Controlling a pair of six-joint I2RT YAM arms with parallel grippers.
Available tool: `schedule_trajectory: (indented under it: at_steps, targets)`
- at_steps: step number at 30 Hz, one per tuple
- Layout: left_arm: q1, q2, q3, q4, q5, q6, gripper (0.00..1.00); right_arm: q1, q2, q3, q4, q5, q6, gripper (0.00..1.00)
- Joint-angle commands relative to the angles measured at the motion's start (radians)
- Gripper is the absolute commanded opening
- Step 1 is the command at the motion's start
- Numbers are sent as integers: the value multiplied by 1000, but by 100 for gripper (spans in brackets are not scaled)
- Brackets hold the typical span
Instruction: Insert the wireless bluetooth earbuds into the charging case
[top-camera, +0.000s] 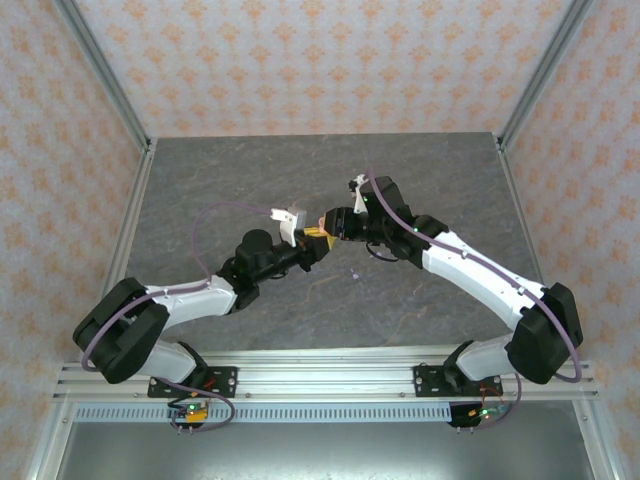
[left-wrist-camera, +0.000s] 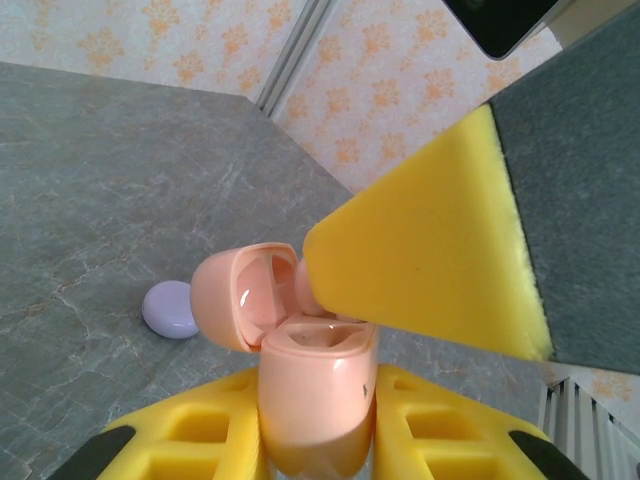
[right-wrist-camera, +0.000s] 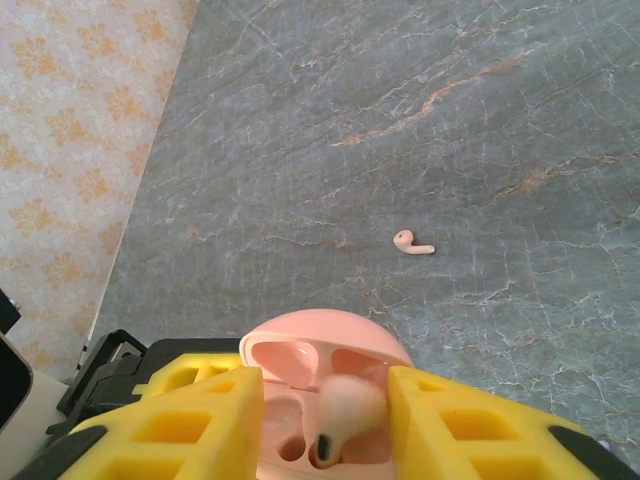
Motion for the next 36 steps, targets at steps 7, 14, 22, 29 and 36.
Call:
schedule_trajectory:
  at_steps: [7, 14, 22, 29, 36]
  targets:
    - [-6, -55, 24, -56, -15, 77, 24, 14, -58, 9, -65, 63, -28, 45]
    - [-7, -98, 32, -207, -76, 114, 24, 16, -95, 2, -101, 190, -17, 51]
    - [-8, -276, 10, -495, -129, 185, 24, -23, -24, 27, -173, 224, -40, 51]
    - [-7, -480, -14, -724, -207, 209, 25, -46, 182, 123, -196, 151, -134, 49]
    - [-7, -614, 0, -893, -239, 206, 25, -45, 417, 263, -178, 23, -176, 42]
